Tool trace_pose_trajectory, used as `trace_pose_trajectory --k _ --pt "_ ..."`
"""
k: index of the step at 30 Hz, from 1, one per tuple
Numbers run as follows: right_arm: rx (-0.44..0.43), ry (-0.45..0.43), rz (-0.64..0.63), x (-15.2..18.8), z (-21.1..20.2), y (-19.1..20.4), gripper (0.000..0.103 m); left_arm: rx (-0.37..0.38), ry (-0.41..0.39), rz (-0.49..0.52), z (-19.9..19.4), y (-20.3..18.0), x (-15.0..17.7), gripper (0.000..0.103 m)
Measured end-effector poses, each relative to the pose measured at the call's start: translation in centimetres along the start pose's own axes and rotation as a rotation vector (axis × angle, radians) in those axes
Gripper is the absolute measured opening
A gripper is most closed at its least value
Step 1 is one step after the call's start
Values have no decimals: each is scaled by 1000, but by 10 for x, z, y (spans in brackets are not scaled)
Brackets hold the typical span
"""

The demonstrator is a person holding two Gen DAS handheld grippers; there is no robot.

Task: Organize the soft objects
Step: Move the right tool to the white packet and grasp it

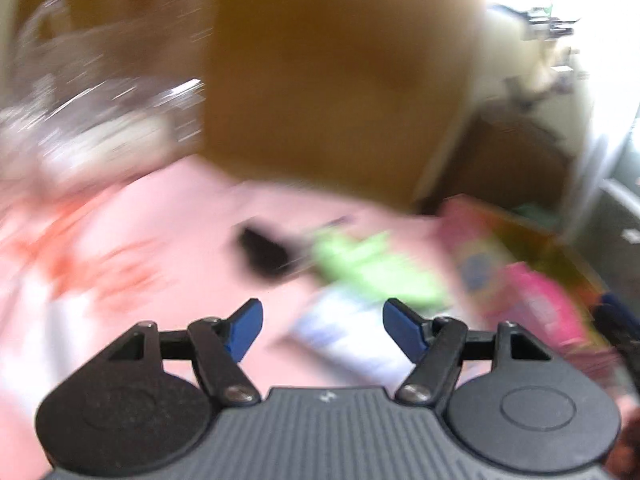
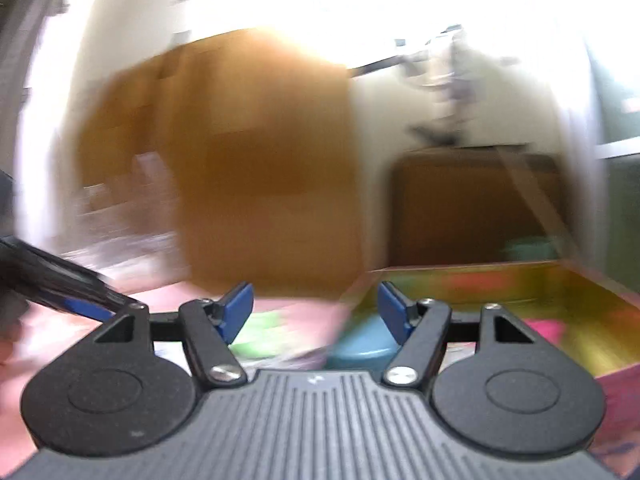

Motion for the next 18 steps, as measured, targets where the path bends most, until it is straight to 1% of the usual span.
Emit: trace_pose_trajectory --k 2,3,5,7,8,9,11,13,14,15,16,17,18 --pt "-92 125 1 7 16 24 71 -62 22 -40 1 22 14 68" --pt "-108 184 -14 12 27 36 71 -74 20 -64 2 30 18 68" --pt "-111 295 -76 26 50 60 71 -77 -4 -94 0 42 23 69" --pt "-107 355 -152 36 70 77 72 -65 -25 -109 -2 46 25 70" --pt "-105 389 -170 36 82 81 72 -62 -30 -106 -2 45 25 72" --pt "-106 404 -176 36 92 84 73 -59 -34 -101 -4 41 25 72" --pt "-103 416 -188 31 112 83 82 -50 -45 -85 -4 39 26 72" --pt "-88 436 -219 29 131 84 83 -42 -58 -73 -6 37 27 74" --pt "-69 455 -234 31 142 83 84 -39 -64 -71 -6 37 27 76" --pt "-69 488 -235 33 153 80 88 -33 -68 -70 -5 38 28 77" --pt "-77 507 -233 35 156 80 89 -29 -72 -73 -6 38 27 78" --pt "-78 509 -234 35 156 82 87 -26 -74 -79 -6 39 27 78" --pt "-81 518 -239 37 156 84 83 -22 -75 -86 -7 39 28 78"
Point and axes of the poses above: each gripper's, at about its wrist camera, not at the fingertips, and z roughly the way its jaws point, y to its left, x to its underside, the point moved 1 cm from there along z, roughly the way its jaws point, and after that the axes turned 7 degrees about z, right-handed, at the moved point
